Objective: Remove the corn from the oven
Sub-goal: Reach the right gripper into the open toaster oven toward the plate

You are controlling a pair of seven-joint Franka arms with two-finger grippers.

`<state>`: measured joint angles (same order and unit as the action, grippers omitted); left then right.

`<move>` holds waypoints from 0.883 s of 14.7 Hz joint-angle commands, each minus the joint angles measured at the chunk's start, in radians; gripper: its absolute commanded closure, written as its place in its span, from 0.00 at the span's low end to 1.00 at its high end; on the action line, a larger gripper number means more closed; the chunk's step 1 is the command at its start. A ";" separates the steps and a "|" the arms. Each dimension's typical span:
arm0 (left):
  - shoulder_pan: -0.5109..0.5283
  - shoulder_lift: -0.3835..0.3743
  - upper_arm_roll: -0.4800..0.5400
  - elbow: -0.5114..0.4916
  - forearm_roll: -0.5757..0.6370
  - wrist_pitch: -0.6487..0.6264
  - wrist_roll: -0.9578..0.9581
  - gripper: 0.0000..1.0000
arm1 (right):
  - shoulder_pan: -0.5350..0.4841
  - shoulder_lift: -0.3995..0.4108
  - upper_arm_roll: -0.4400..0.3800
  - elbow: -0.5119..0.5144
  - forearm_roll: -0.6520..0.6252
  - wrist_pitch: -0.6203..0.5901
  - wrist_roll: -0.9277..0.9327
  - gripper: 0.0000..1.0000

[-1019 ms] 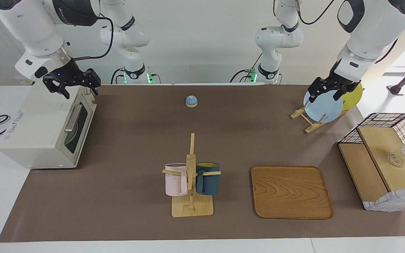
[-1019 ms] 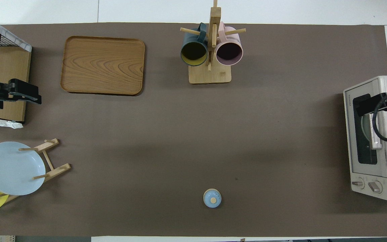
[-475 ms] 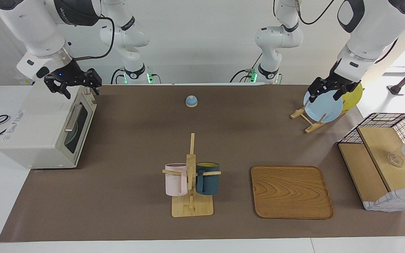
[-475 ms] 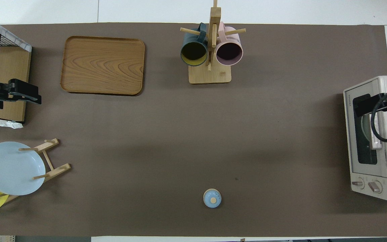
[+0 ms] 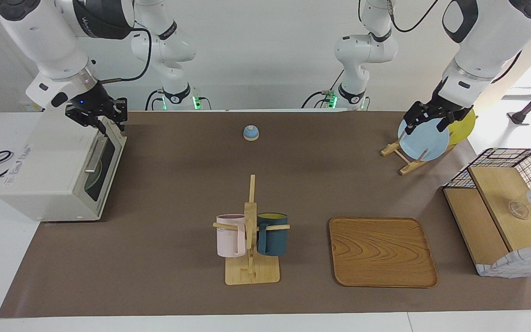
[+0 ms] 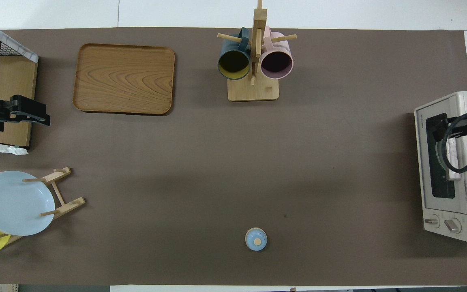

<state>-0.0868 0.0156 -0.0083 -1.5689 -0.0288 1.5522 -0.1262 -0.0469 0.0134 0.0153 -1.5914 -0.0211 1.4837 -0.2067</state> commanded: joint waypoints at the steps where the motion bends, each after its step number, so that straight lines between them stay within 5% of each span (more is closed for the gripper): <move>1: 0.007 -0.016 -0.006 -0.010 0.013 -0.014 0.000 0.00 | -0.013 -0.062 0.000 -0.102 0.010 0.036 -0.081 1.00; 5: 0.007 -0.016 -0.006 -0.010 0.013 -0.014 0.000 0.00 | -0.043 -0.128 -0.003 -0.335 0.004 0.266 -0.080 1.00; 13: 0.007 -0.016 -0.006 -0.010 0.013 -0.014 0.002 0.00 | -0.157 -0.087 -0.001 -0.383 -0.088 0.378 -0.109 1.00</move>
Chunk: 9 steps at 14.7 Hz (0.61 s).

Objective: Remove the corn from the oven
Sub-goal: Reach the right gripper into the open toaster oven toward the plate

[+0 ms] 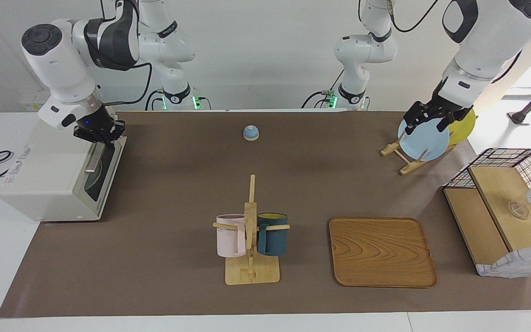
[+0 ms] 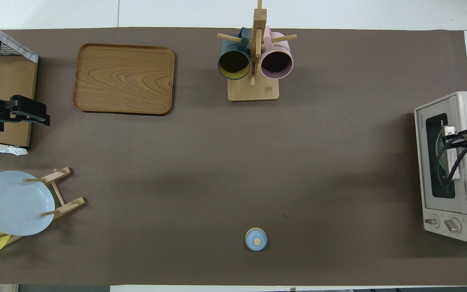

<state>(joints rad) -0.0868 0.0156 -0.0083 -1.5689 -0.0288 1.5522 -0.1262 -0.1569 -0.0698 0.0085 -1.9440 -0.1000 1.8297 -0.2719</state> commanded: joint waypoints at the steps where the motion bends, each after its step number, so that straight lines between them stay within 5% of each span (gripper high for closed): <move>1: 0.007 -0.016 -0.006 -0.010 0.013 -0.014 0.002 0.00 | -0.065 0.007 0.005 -0.032 -0.009 0.043 -0.074 1.00; 9: 0.007 -0.016 -0.006 -0.010 0.013 -0.014 0.002 0.00 | -0.102 0.015 0.007 -0.105 0.008 0.117 -0.082 1.00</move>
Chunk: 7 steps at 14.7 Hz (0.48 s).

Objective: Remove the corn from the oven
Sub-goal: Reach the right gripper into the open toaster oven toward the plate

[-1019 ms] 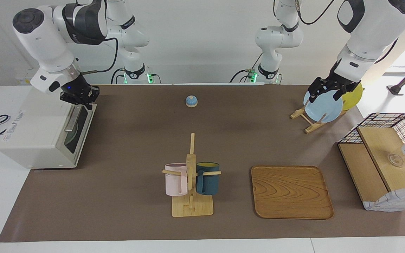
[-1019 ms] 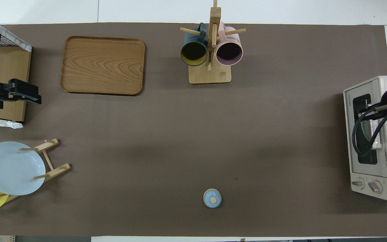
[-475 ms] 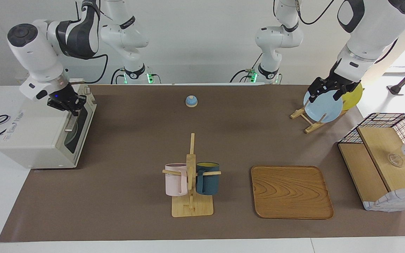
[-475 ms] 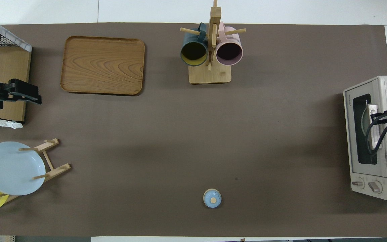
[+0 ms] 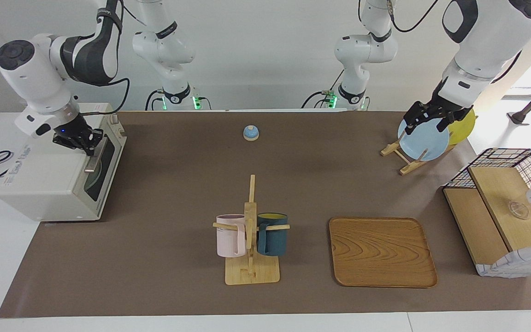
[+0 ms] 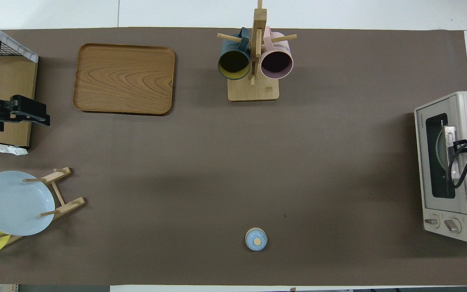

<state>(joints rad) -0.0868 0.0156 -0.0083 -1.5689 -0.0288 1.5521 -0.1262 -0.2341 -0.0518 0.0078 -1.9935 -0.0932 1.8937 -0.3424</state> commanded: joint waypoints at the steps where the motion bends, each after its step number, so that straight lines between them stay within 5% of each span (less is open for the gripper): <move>1: 0.007 -0.016 -0.006 -0.010 0.013 -0.014 0.000 0.00 | -0.027 -0.003 0.007 -0.073 0.001 0.079 -0.012 1.00; 7: 0.007 -0.016 -0.006 -0.010 0.013 -0.014 0.002 0.00 | 0.042 0.030 0.014 -0.074 0.006 0.116 0.071 1.00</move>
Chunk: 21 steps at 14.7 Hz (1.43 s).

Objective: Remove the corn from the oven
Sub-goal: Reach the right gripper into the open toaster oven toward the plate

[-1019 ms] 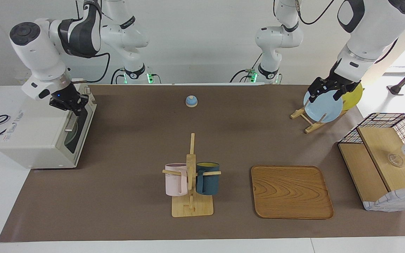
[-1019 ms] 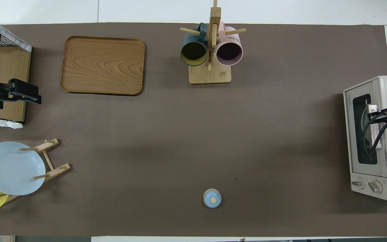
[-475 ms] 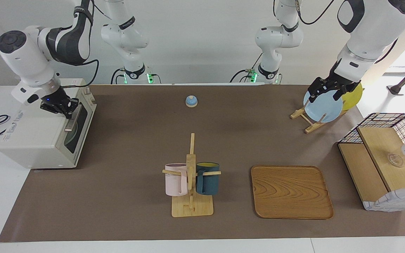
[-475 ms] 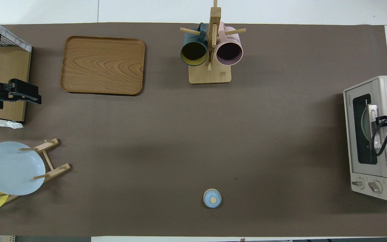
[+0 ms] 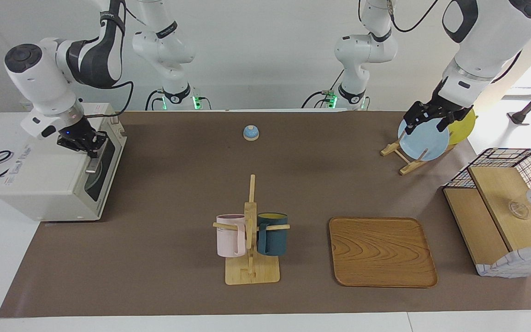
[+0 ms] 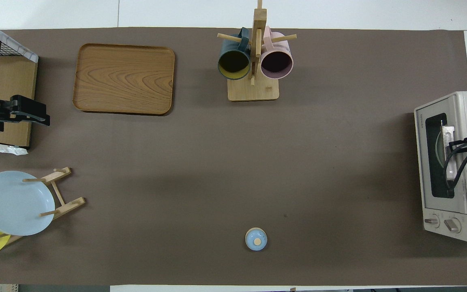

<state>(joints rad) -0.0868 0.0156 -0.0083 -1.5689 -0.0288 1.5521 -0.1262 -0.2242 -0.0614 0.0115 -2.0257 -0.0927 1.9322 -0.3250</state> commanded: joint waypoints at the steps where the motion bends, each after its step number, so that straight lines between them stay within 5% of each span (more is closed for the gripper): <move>1: 0.007 -0.016 -0.006 -0.010 0.013 -0.014 0.002 0.00 | 0.045 0.046 0.012 -0.042 0.005 0.079 0.078 1.00; 6: 0.007 -0.016 -0.006 -0.010 0.013 -0.014 0.002 0.00 | 0.100 0.083 0.013 -0.044 0.007 0.109 0.159 1.00; 21: 0.007 -0.016 -0.006 -0.010 0.013 -0.014 0.002 0.00 | 0.148 0.187 0.015 -0.234 0.116 0.455 0.230 1.00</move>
<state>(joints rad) -0.0868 0.0156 -0.0083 -1.5689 -0.0288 1.5521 -0.1262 -0.0451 0.1049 0.0497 -2.2440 0.0330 2.3403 -0.0868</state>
